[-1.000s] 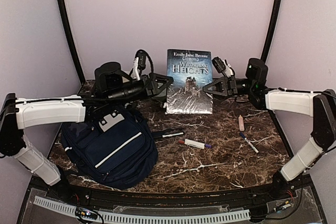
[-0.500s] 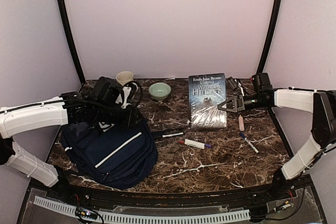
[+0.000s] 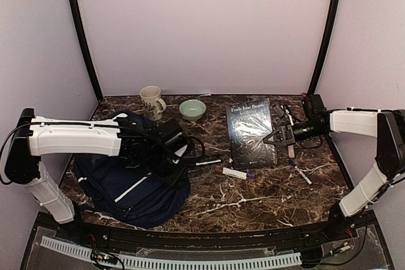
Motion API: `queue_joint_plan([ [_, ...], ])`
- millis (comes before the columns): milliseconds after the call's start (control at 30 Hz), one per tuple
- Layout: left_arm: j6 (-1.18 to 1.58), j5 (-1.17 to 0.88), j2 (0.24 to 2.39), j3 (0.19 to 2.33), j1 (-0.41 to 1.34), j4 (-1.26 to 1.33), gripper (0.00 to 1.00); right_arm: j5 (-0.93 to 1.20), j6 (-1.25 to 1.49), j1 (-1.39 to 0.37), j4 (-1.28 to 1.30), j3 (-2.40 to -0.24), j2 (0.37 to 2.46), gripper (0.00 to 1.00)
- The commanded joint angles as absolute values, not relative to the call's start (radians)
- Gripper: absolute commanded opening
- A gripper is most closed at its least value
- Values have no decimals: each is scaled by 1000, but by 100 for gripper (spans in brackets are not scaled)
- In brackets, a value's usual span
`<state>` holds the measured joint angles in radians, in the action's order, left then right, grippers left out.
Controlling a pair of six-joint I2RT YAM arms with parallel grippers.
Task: Pack the student bag
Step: Pick up the largest pocket of the bag from the student bag.
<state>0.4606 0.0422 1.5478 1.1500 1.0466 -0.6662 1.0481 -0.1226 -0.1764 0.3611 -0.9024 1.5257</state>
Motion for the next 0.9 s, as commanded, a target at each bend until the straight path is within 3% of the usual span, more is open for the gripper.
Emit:
queue_joint_plan([
  [0,523,206,1692,1315,1093,-885,48,1130,-158,-178,300,-920,1487,0],
  [300,598,374,1968,1548,1136,-1142,49,1139,-155,-171,302,-920,1481,0],
  [500,618,403,2003,1569,1154,-1187,41,1150,-156,-166,302,-920,1485,0],
  [667,624,396,2026,1575,1172,-1206,43,1155,-155,-164,303,-921,1489,0],
  [867,652,436,2042,1590,1176,-1248,30,1154,-154,-164,303,-921,1490,0],
])
